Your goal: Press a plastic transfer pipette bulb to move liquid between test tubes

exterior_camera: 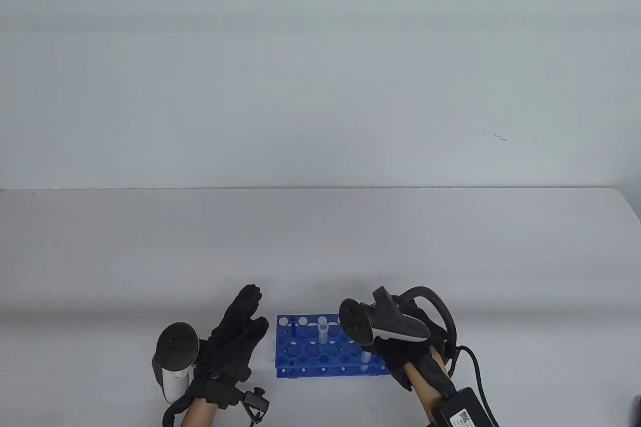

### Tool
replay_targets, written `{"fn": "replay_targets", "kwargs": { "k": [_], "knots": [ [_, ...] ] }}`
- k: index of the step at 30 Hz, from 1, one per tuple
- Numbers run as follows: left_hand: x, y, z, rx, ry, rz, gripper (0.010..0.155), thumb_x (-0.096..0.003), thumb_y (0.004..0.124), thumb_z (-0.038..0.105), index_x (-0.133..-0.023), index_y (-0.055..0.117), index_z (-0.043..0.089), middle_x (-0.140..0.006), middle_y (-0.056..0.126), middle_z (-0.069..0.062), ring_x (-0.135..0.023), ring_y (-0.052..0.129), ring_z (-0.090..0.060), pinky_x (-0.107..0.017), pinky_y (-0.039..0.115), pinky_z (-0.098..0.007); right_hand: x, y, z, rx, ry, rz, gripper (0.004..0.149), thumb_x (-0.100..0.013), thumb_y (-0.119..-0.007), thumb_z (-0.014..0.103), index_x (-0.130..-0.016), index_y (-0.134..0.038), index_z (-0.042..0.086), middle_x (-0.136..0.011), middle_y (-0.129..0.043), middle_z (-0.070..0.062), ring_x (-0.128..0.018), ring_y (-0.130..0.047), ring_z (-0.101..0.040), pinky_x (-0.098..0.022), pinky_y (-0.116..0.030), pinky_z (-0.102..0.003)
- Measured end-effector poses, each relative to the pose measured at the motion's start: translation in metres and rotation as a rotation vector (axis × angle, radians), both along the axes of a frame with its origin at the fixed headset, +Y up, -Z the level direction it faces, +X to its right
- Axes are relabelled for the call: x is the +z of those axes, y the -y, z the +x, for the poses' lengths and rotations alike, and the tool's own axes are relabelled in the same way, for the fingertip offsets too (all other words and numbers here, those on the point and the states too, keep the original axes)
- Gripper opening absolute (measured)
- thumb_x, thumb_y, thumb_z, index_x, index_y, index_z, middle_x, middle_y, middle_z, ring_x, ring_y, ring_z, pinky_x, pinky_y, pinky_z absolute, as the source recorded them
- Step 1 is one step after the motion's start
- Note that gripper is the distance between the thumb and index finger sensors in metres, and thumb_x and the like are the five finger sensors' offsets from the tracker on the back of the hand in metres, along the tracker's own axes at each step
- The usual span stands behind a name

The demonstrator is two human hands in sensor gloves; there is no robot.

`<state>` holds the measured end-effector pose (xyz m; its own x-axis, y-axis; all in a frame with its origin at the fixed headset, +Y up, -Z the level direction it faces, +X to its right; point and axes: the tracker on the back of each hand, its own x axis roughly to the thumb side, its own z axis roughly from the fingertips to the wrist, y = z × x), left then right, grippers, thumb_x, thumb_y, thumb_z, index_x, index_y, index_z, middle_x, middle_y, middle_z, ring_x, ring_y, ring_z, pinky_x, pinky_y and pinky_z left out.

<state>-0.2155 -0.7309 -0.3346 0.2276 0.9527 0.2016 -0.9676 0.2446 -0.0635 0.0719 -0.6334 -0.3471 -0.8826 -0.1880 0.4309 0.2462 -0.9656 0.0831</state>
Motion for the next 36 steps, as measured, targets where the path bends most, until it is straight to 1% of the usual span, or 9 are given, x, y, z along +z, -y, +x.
{"fn": "replay_targets", "kwargs": {
  "k": [12,15,18,25,30,31,33,36],
  "knots": [
    [0.0,0.0,0.0,0.001,0.001,0.0,0.088,-0.0473,0.066,0.066,-0.118,0.037,0.022,-0.124,0.041,-0.013,-0.111,0.045,-0.038,-0.081,0.048,-0.061,-0.001,0.001,0.001,-0.011,0.001,-0.002,0.049,-0.032,-0.086,0.043,-0.077,-0.089,0.022,-0.06,-0.104,0.003,-0.05,-0.1,-0.018,-0.059,-0.075,-0.052],
    [0.0,0.0,0.0,0.001,0.001,0.0,0.088,-0.0474,0.066,0.066,-0.118,0.037,0.022,-0.124,0.041,-0.013,-0.111,0.045,-0.039,-0.081,0.048,-0.061,-0.001,0.001,0.001,-0.012,-0.002,0.0,0.048,-0.033,-0.087,0.041,-0.077,-0.089,0.022,-0.06,-0.104,0.003,-0.05,-0.1,-0.018,-0.059,-0.075,-0.052],
    [0.0,0.0,0.0,0.001,0.001,0.0,0.088,-0.0473,0.066,0.066,-0.118,0.037,0.022,-0.124,0.041,-0.013,-0.111,0.045,-0.038,-0.081,0.048,-0.061,0.0,-0.004,0.003,-0.022,0.001,0.011,0.047,-0.033,-0.087,0.04,-0.076,-0.089,0.022,-0.06,-0.104,0.003,-0.05,-0.1,-0.017,-0.059,-0.075,-0.052],
    [0.0,0.0,0.0,0.001,0.001,0.0,0.088,-0.0474,0.066,0.066,-0.118,0.037,0.022,-0.124,0.041,-0.013,-0.111,0.045,-0.038,-0.081,0.048,-0.061,0.007,-0.033,0.022,-0.114,0.034,0.065,0.047,-0.034,-0.087,0.039,-0.077,-0.088,0.022,-0.062,-0.103,0.003,-0.051,-0.1,-0.018,-0.059,-0.075,-0.052],
    [0.0,0.0,0.0,0.001,0.001,0.001,0.088,-0.0473,0.066,0.066,-0.118,0.037,0.022,-0.124,0.041,-0.013,-0.111,0.045,-0.038,-0.081,0.048,-0.061,0.019,-0.063,0.042,-0.206,0.057,0.127,0.047,-0.034,-0.087,0.038,-0.078,-0.088,0.022,-0.063,-0.103,0.002,-0.052,-0.1,-0.018,-0.059,-0.074,-0.053],
    [0.0,0.0,0.0,0.002,0.001,0.002,0.088,-0.0473,0.066,0.066,-0.118,0.037,0.022,-0.124,0.041,-0.013,-0.111,0.045,-0.038,-0.081,0.047,-0.061,0.02,-0.066,0.044,-0.215,0.058,0.135,0.047,-0.034,-0.087,0.038,-0.078,-0.088,0.022,-0.062,-0.103,0.002,-0.053,-0.1,-0.018,-0.059,-0.074,-0.053],
    [0.0,0.0,0.0,0.001,0.001,0.002,0.088,-0.0474,0.066,0.066,-0.118,0.037,0.022,-0.124,0.041,-0.013,-0.111,0.045,-0.038,-0.081,0.048,-0.061,0.027,-0.079,0.054,-0.258,0.063,0.176,0.047,-0.034,-0.087,0.038,-0.078,-0.088,0.022,-0.063,-0.103,0.002,-0.053,-0.099,-0.018,-0.06,-0.074,-0.053],
    [0.0,0.0,0.0,0.0,0.0,0.001,0.088,-0.0474,0.066,0.066,-0.118,0.037,0.022,-0.124,0.041,-0.013,-0.111,0.045,-0.038,-0.081,0.048,-0.061,0.034,-0.09,0.06,-0.307,0.058,0.223,0.046,-0.035,-0.087,0.038,-0.079,-0.088,0.022,-0.063,-0.103,0.002,-0.053,-0.099,-0.019,-0.06,-0.074,-0.053]
  ]
}}
